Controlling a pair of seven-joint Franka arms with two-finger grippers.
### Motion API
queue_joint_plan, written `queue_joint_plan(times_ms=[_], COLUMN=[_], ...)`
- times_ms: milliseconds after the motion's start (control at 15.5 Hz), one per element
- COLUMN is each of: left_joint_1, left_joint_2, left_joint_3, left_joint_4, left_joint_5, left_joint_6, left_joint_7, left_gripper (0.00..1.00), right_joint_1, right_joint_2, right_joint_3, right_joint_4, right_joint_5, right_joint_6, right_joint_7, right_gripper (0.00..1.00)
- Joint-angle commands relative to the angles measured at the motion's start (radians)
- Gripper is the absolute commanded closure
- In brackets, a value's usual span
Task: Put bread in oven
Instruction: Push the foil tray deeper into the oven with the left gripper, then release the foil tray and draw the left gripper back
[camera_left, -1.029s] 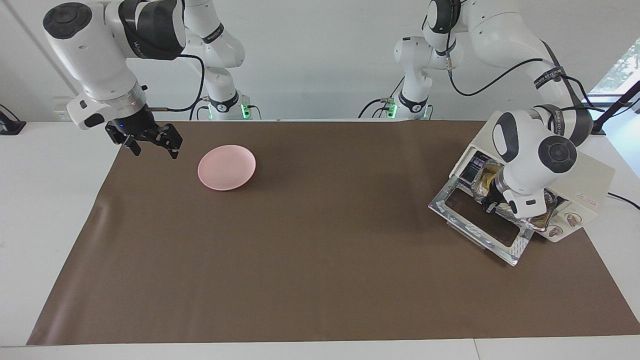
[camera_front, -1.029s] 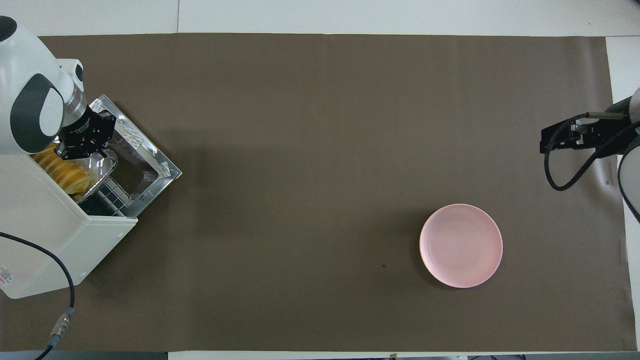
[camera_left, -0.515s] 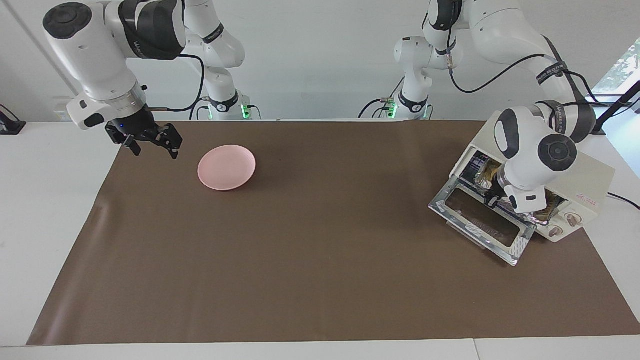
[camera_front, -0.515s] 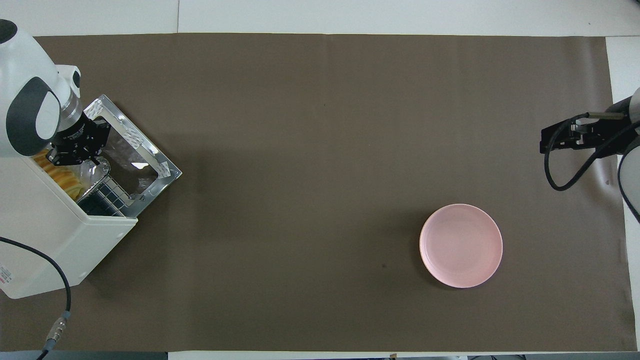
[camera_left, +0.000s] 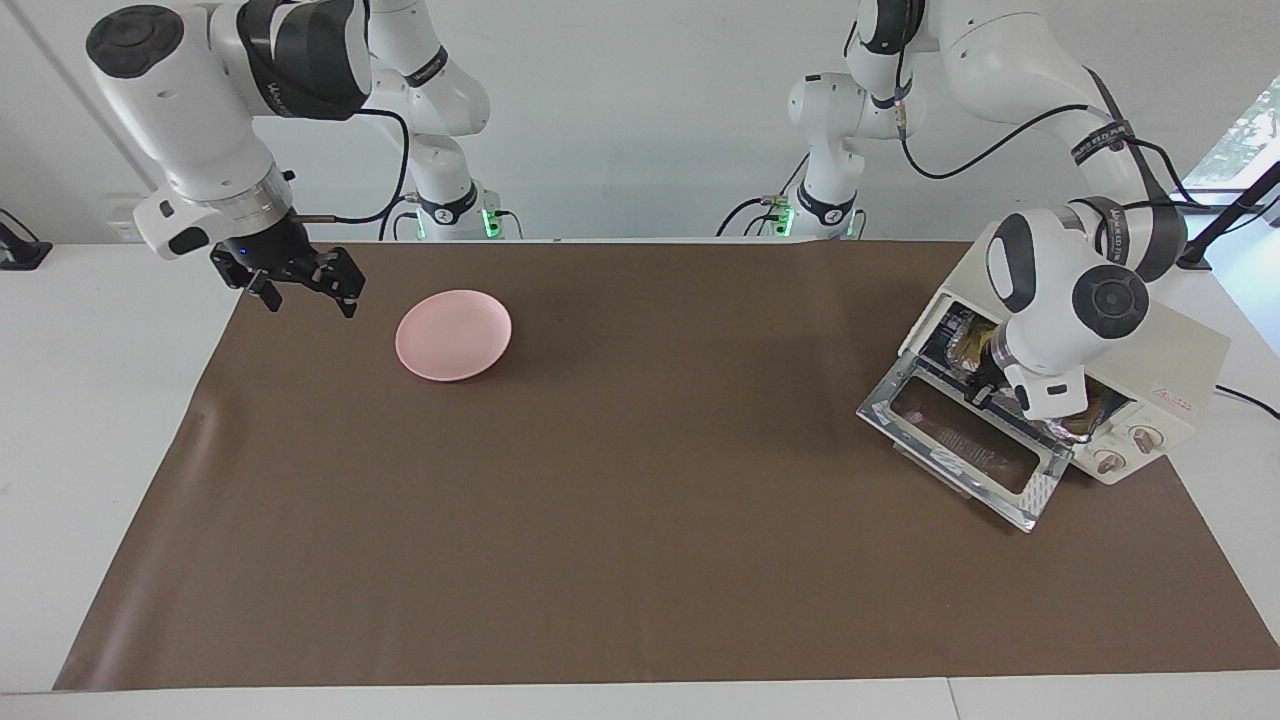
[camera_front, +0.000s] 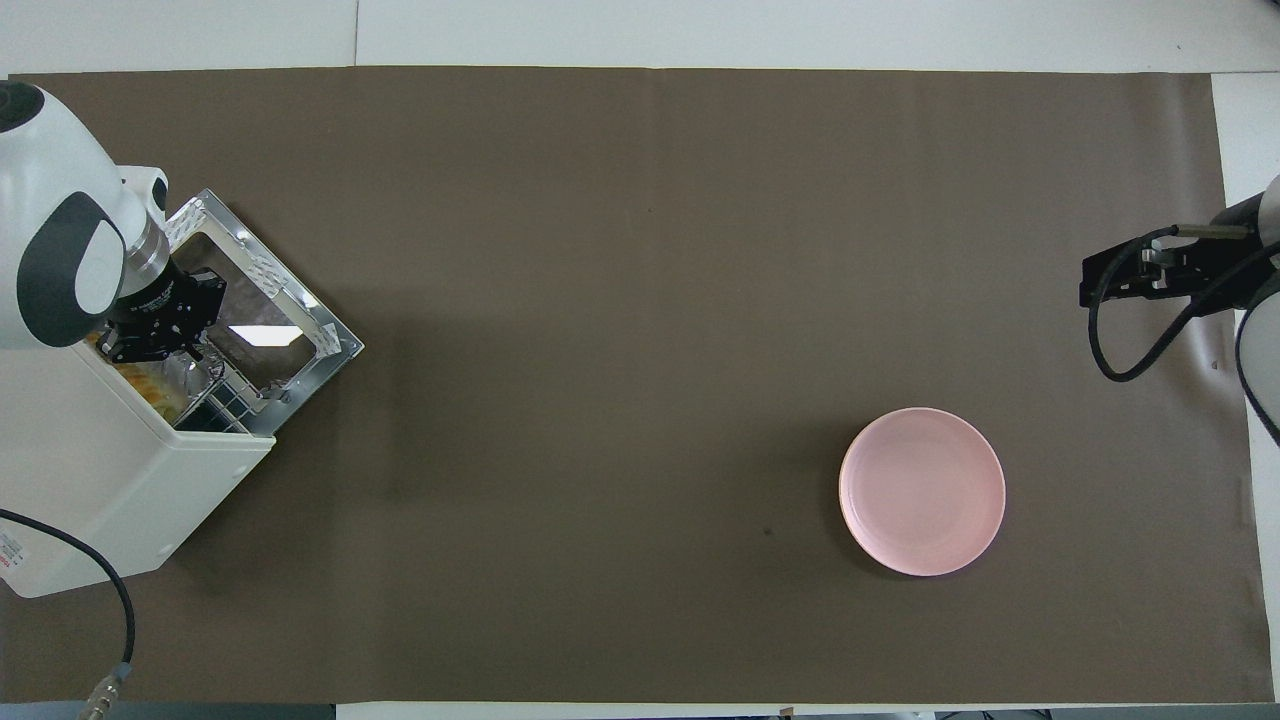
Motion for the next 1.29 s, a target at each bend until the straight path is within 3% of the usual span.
queue_joint_plan(times_ms=[0,64,129,257,708,965,1223], left_joint_1=[-0.001,0.002,0.000,-0.004,-0.023,-0.064,-0.067], left_joint_2=[-0.043,-0.041,-0.041,-0.040,-0.027,-0.024,-0.037], left_joint_3=[-0.001,-0.003,-0.003,-0.001,-0.004,-0.007,-0.010], left_joint_4=[-0.060,-0.060,-0.058,-0.051,0.001,0.080,0.144], left_joint_5=[0.018,0.018,0.018,0.018,0.073,0.084,0.073], left_joint_6=[0.033,0.041,0.045,0.049,0.059,0.058,0.036], left_joint_7=[0.014,0.021,0.041,0.061,0.084,0.145,0.378], left_gripper=[1.00,0.97,0.72,0.00,0.00,0.00,0.00], right_joint_1=[-0.007,-0.007,-0.007,-0.007,-0.007,-0.007,-0.007], right_joint_2=[-0.017,-0.017,-0.017,-0.017,-0.017,-0.017,-0.017], right_joint_3=[0.005,0.005,0.005,0.005,0.005,0.005,0.005], right_joint_4=[-0.019,-0.019,-0.019,-0.019,-0.019,-0.019,-0.019], right_joint_5=[-0.005,-0.005,-0.005,-0.005,-0.005,-0.005,-0.005], right_joint_6=[0.001,0.001,0.001,0.001,0.001,0.000,0.001], right_joint_7=[-0.021,-0.021,-0.021,-0.021,-0.021,-0.021,-0.021], right_gripper=[0.00,0.00,0.00,0.00,0.00,0.00,0.00])
